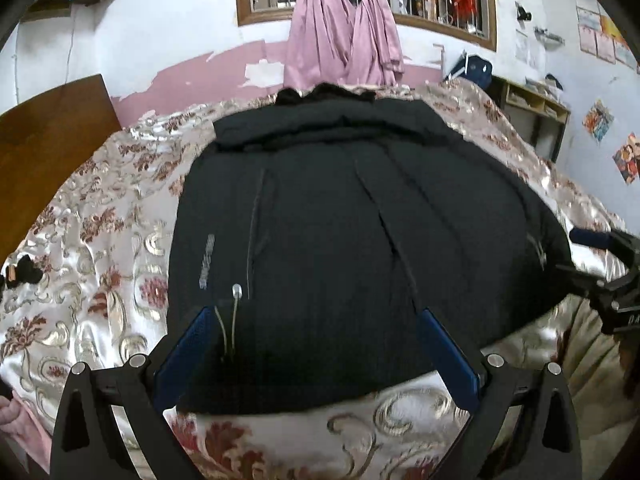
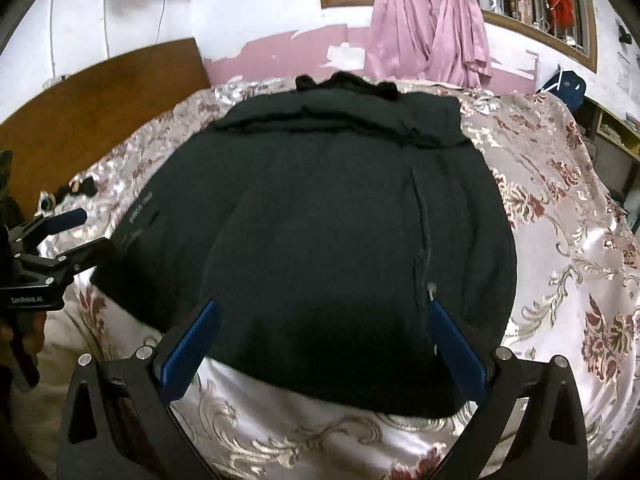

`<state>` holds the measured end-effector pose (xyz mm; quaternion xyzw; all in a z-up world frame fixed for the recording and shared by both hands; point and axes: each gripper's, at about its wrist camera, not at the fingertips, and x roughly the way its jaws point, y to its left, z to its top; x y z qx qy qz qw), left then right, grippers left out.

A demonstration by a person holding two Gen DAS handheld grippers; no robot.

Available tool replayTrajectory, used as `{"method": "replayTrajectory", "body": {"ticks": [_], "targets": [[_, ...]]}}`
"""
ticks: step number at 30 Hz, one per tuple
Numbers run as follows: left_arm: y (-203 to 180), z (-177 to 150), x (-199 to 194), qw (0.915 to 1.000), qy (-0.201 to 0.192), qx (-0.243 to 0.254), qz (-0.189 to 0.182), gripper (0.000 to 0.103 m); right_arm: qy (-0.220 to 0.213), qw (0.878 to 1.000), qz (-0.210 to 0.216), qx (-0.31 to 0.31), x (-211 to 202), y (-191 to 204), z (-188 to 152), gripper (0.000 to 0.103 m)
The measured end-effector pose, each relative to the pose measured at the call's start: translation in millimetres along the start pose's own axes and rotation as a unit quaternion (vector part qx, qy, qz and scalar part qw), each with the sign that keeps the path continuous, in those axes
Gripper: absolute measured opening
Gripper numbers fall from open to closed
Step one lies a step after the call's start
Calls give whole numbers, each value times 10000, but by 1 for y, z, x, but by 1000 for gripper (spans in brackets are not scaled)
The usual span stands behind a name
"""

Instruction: Fold large clothes

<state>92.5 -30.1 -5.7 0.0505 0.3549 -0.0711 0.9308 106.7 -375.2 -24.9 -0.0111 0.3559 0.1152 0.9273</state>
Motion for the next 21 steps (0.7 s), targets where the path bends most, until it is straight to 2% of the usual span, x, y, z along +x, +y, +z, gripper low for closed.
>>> {"method": "replayTrajectory", "body": {"ticks": [7, 14, 21], "targets": [[-1, -28, 8, 9992, 375, 149, -71, 103, 503, 9980, -159, -351, 7, 4, -21, 101], [-15, -46, 25, 9956, 831, 407, 135, 103, 855, 9938, -379, -609, 21, 11, -34, 101], [-30, -60, 41, 9869, 1205, 893, 595, 103, 1114, 9890, -622, -744, 36, 17, -38, 101]]}}
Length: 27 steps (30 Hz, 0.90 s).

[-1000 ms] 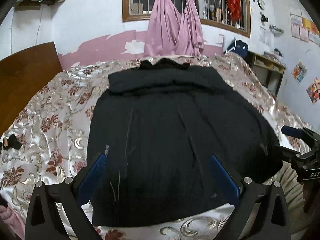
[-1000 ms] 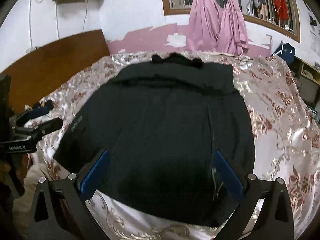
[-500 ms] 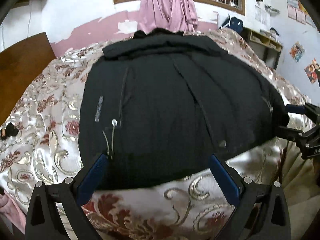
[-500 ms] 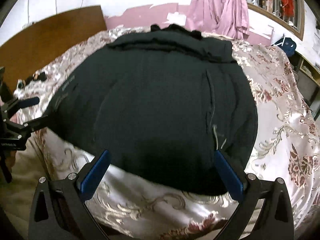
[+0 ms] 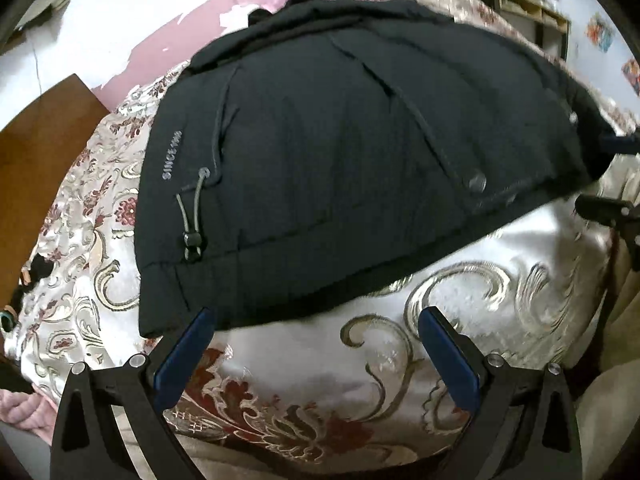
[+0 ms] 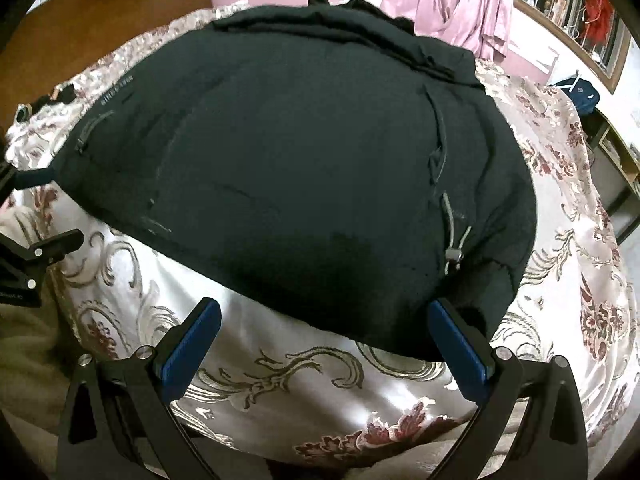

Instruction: Fold large clothes

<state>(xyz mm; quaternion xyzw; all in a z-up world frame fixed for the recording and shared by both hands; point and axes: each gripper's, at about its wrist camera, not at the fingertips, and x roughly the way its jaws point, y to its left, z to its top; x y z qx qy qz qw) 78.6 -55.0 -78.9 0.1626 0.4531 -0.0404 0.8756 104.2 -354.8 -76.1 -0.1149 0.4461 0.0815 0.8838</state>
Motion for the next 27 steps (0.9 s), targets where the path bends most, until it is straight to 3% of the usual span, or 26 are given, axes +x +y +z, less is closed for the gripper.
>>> {"method": "replayTrajectory", "body": {"ticks": [5, 12, 18, 23, 27], "targets": [[-3, 3, -1, 10000, 22, 13, 22, 103, 194, 9995, -252, -61, 9, 7, 1, 101], [4, 0, 8, 9995, 170, -275, -12, 103, -15, 9981, -609, -97, 12, 13, 3, 101], [3, -2, 1, 9990, -121, -378, -182, 103, -320, 9972, -638, -239, 7, 18, 2, 101], [-3, -4, -4, 9992, -225, -270, -192, 103, -118, 9973, -510, -517, 12, 28, -5, 101], [-10, -5, -11, 9981, -487, -248, -287, 103, 105, 9937, -696, -871, 19, 45, -11, 101]]}}
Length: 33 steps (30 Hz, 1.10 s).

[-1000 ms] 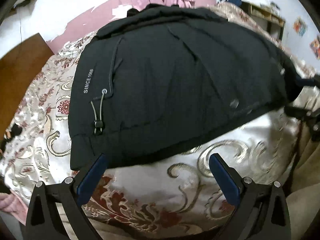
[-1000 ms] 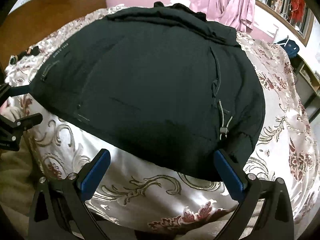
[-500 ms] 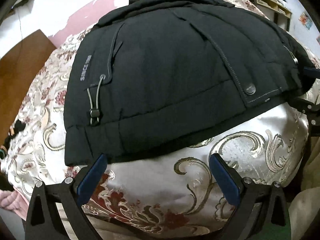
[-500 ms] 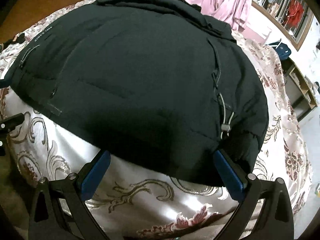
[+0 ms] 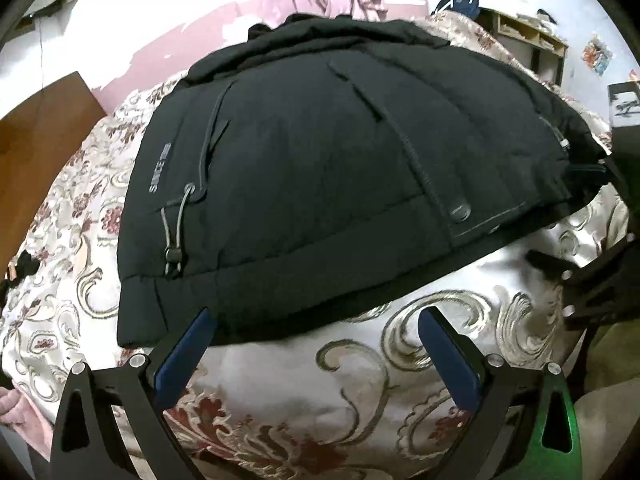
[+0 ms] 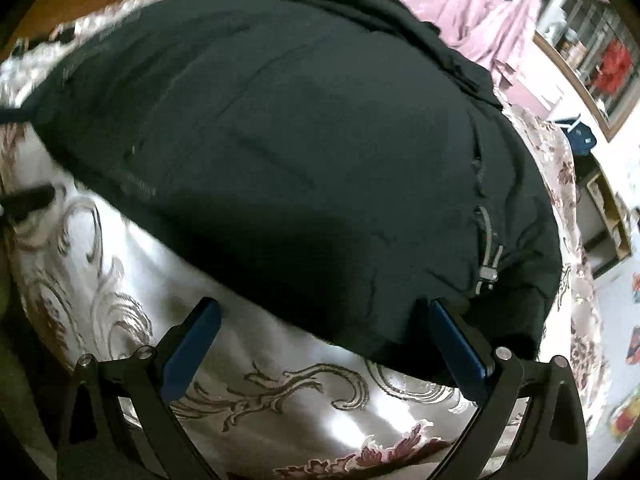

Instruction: Fold large clothes

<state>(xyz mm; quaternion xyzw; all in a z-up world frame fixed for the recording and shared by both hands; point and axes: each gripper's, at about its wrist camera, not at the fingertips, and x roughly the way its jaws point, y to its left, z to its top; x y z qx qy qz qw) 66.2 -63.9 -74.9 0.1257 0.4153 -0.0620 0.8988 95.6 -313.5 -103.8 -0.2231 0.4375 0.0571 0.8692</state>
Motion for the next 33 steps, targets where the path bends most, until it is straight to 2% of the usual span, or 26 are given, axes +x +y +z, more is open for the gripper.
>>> {"method": "replayTrajectory", "body": {"ticks": [3, 6, 12, 18, 25, 29, 31, 33], "targets": [[-5, -1, 1, 9999, -39, 126, 47, 103, -56, 9997, -183, -142, -1, 7, 2, 101], [-5, -3, 7, 9999, 41, 161, 44, 103, -283, 9989, -366, -5, -7, 5, 3, 101], [-1, -1, 8, 9998, -29, 198, 76, 103, -1173, 9903, -200, 715, -37, -19, -2, 101], [-14, -4, 8, 9925, -344, 509, 1057, 103, -1738, 9809, -179, 857, -55, -21, -10, 101], [-18, -2, 16, 9770, -599, 806, 1880, 102, -1870, 9773, -51, 997, -50, -38, -11, 101], [-8, 3, 30, 9775, -330, 715, 1957, 97, -1740, 9800, -39, 961, -40, -46, -5, 101], [1, 5, 36, 9770, -225, 561, 2044, 88, -1611, 9829, -89, 886, -35, -44, -2, 101], [9, 6, 35, 9798, -244, 379, 1948, 83, -1399, 9869, -162, 786, -27, -41, 0, 101]]}}
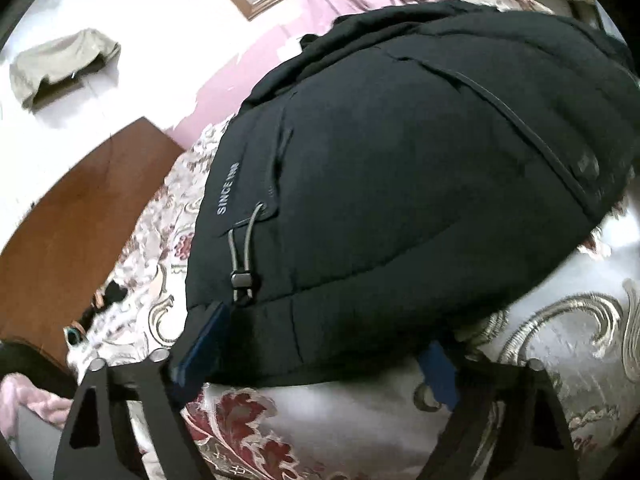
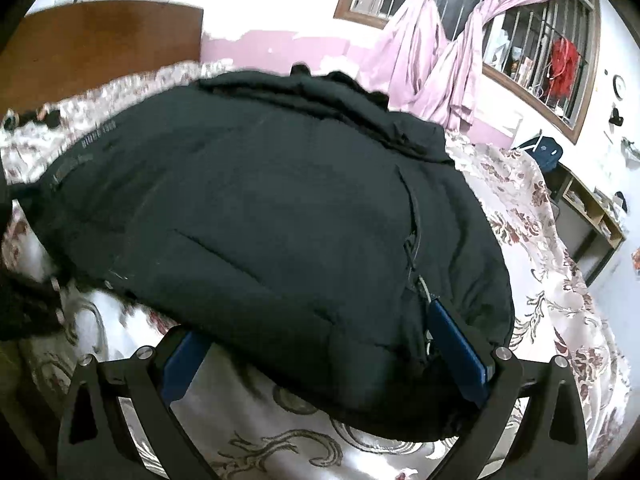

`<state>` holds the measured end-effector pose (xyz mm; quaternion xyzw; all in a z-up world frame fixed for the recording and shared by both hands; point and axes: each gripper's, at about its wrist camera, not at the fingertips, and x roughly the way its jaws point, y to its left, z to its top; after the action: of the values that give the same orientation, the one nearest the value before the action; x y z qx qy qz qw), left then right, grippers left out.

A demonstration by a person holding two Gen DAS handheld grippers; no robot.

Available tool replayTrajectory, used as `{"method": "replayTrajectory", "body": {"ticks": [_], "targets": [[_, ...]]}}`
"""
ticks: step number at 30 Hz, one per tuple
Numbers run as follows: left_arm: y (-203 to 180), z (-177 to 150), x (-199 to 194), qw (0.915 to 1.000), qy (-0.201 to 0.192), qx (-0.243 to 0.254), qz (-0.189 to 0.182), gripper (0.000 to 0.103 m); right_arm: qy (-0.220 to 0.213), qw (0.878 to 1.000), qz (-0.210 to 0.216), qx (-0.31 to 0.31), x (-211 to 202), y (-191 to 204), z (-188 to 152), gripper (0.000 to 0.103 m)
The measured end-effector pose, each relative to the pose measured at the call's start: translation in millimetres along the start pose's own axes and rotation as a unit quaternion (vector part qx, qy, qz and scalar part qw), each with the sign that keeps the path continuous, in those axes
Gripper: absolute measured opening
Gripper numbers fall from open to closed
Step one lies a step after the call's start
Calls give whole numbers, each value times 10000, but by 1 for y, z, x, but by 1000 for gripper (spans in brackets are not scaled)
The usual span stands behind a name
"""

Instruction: Fold large clothes

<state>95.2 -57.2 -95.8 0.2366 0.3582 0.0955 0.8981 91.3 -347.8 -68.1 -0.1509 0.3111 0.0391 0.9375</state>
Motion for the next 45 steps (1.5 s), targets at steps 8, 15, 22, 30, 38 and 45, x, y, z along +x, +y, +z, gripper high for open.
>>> {"method": "replayTrajectory", "body": {"ticks": [8, 15, 22, 30, 38, 45], "targets": [[-6, -1, -17, 9988, -468, 63, 131, 49, 1016, 9940, -264, -293, 34, 10, -9, 101], [-3, -2, -10, 9994, -329, 9, 143, 49, 857, 9939, -678, 123, 23, -8, -3, 101], [-2, -3, -12, 9994, -330, -65, 41, 34, 536, 9978, -278, 281, 15, -11, -2, 62], [-3, -3, -12, 9993, -336, -88, 108, 31, 374, 9986, -54, 375, 11, -12, -6, 31], [-4, -1, -10, 9996, -220, -162, 60, 31, 138, 9993, 31, 341, 1, -8, -6, 18], [28, 5, -31, 9934, -614, -918, -322, 8, -262, 9986, 98, 449, -14, -10, -4, 10]]}}
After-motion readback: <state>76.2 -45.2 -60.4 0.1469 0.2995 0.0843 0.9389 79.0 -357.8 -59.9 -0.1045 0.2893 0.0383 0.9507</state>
